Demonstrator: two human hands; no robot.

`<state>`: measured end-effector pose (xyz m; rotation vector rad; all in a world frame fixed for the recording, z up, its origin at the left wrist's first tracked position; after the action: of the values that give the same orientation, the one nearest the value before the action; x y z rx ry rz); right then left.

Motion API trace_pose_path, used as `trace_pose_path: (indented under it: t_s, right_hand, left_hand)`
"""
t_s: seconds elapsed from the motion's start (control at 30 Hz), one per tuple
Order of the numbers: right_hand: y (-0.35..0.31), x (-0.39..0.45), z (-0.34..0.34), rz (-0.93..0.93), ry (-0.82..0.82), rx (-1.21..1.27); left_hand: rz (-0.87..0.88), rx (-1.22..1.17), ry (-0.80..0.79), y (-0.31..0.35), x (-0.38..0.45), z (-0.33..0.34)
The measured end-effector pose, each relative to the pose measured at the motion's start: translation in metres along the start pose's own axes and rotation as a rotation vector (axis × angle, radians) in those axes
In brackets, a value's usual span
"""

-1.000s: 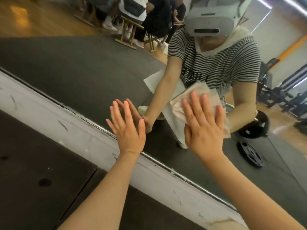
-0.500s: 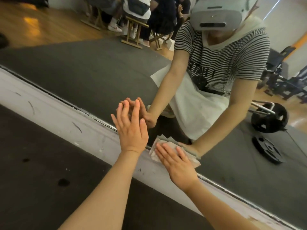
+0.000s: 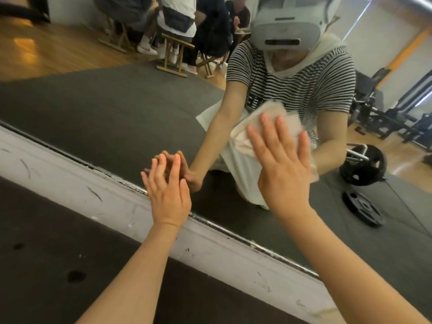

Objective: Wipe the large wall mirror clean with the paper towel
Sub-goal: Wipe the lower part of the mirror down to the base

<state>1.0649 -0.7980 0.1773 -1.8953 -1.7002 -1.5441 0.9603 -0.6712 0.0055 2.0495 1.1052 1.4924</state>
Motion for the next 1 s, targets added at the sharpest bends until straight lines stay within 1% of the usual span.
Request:
trace_pose_path:
  t_s: [0.07,0.17,0.37,0.43,0.5,0.6,0.67,0.73,0.9,0.93,1.0]
  right_hand:
    - [0.004,0.017,-0.007,0.07,0.044,0.006]
    - [0.006,0.029,-0.01,0.119,0.074,0.022]
    - [-0.01,0.024,-0.002,0.193,0.065,0.043]
    - [-0.023,0.014,0.005,0.184,0.037,0.046]
    - [-0.04,-0.006,0.018,0.093,-0.068,0.047]
    - [-0.067,-0.06,0.045,-0.178,-0.291,-0.002]
    - [-0.08,-0.1,0.06,-0.325,-0.393,-0.014]
    - [-0.09,-0.126,0.069,-0.364,-0.464,0.017]
    - [-0.1,-0.134,0.069,-0.3,-0.55,0.066]
    - [-0.097,-0.132,0.068,-0.317,-0.564,0.063]
    - [-0.086,-0.125,0.064,-0.417,-0.578,0.045]
  left_hand:
    - [0.016,0.0,0.004,-0.001,0.0,0.0]
    - [0.044,0.006,0.01,-0.002,-0.001,-0.002]
    - [0.048,0.021,0.018,-0.001,0.0,0.0]
    - [0.059,0.03,0.026,-0.002,-0.001,0.001]
    - [0.076,0.031,0.04,-0.004,-0.001,0.001]
    - [0.072,-0.018,0.055,-0.003,-0.001,0.0]
    - [0.069,-0.035,0.052,-0.003,-0.001,0.0]
    - [0.074,-0.017,0.02,-0.005,-0.001,-0.002]
    - [0.101,0.025,-0.033,-0.007,0.001,-0.009]
    - [0.097,0.024,-0.04,-0.006,0.001,-0.009]
    - [0.095,0.025,-0.054,-0.007,0.001,-0.01]
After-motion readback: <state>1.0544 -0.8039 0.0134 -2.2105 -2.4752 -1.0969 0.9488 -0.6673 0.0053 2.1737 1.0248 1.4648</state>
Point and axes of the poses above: each hand's wrist, its own x-axis towards the middle knuckle, its own z-axis out of the palm, y = z × x, the point moved 2 cm from there along x, towards the middle knuckle, and after that the axes turned 1 degree about -x, right-handed, at the moved point
